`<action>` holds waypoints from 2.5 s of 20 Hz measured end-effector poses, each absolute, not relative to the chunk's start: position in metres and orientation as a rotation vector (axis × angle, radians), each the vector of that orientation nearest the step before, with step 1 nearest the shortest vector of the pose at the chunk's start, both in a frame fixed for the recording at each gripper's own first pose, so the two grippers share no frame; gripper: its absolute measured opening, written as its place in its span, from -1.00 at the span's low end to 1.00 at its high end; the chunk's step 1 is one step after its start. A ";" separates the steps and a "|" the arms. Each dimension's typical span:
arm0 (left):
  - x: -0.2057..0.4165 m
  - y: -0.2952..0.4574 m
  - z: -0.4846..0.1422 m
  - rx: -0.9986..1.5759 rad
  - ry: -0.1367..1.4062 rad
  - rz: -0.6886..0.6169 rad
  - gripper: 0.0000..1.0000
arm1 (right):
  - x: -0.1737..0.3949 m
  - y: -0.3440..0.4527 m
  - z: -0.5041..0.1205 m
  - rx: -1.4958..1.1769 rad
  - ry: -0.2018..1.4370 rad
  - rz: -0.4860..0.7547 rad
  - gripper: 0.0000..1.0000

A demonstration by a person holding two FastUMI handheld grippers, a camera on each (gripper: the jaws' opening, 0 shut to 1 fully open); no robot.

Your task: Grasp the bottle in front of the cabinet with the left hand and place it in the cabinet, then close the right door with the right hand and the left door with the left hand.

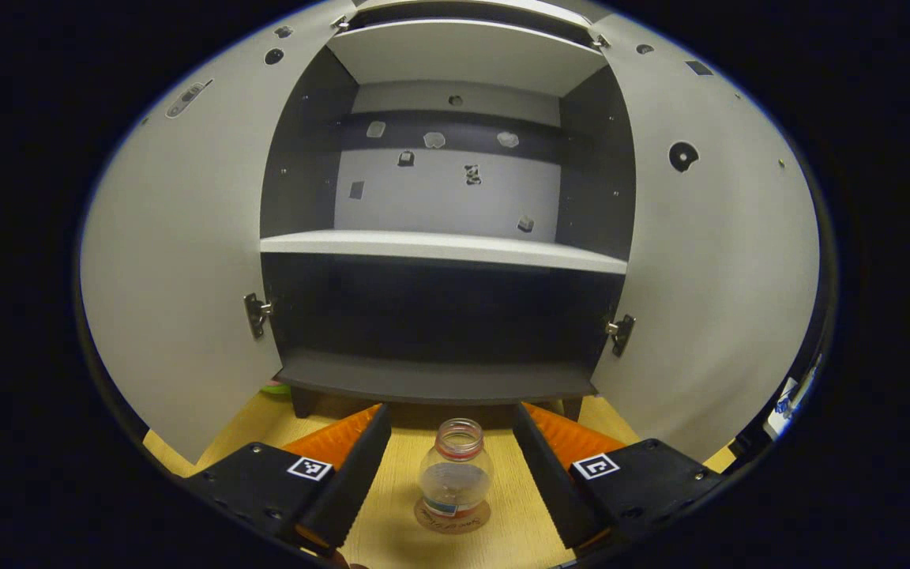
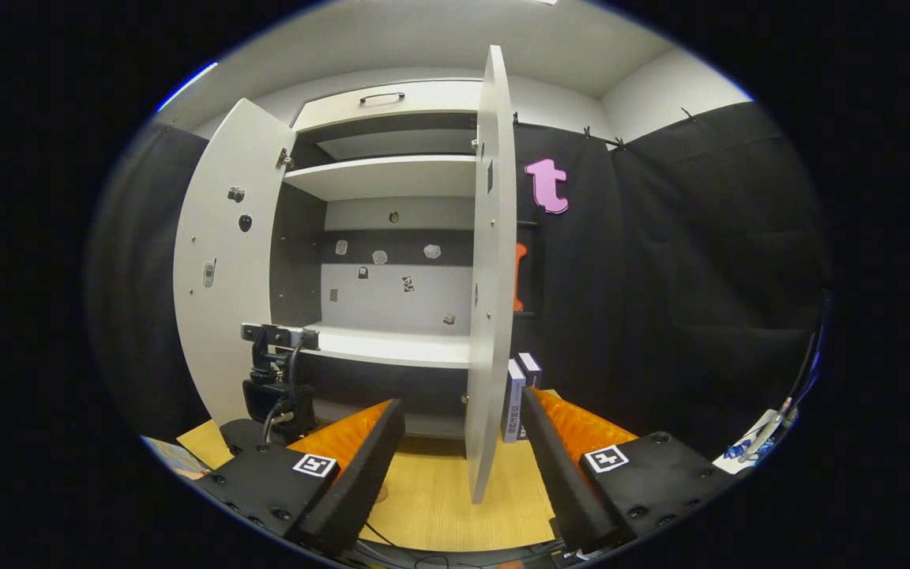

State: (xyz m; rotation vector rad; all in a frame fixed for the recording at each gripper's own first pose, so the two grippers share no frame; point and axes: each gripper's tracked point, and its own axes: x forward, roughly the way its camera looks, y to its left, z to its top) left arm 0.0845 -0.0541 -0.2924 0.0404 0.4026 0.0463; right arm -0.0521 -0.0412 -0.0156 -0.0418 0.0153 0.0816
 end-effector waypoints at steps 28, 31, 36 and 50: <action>0.101 -0.052 -0.278 0.049 0.527 -0.015 0.53 | -0.040 -0.073 -0.035 -0.039 0.071 0.035 0.95; 0.116 -0.052 -0.221 0.012 0.466 -0.029 0.53 | -0.038 -0.068 -0.038 -0.039 0.080 0.043 0.95; 0.135 -0.051 -0.142 0.021 0.382 -0.053 0.53 | -0.034 -0.059 -0.030 -0.031 0.065 0.062 0.95; 0.222 -0.058 -0.035 0.132 0.262 -0.091 0.52 | -0.021 -0.083 -0.020 -0.012 0.039 -0.003 0.96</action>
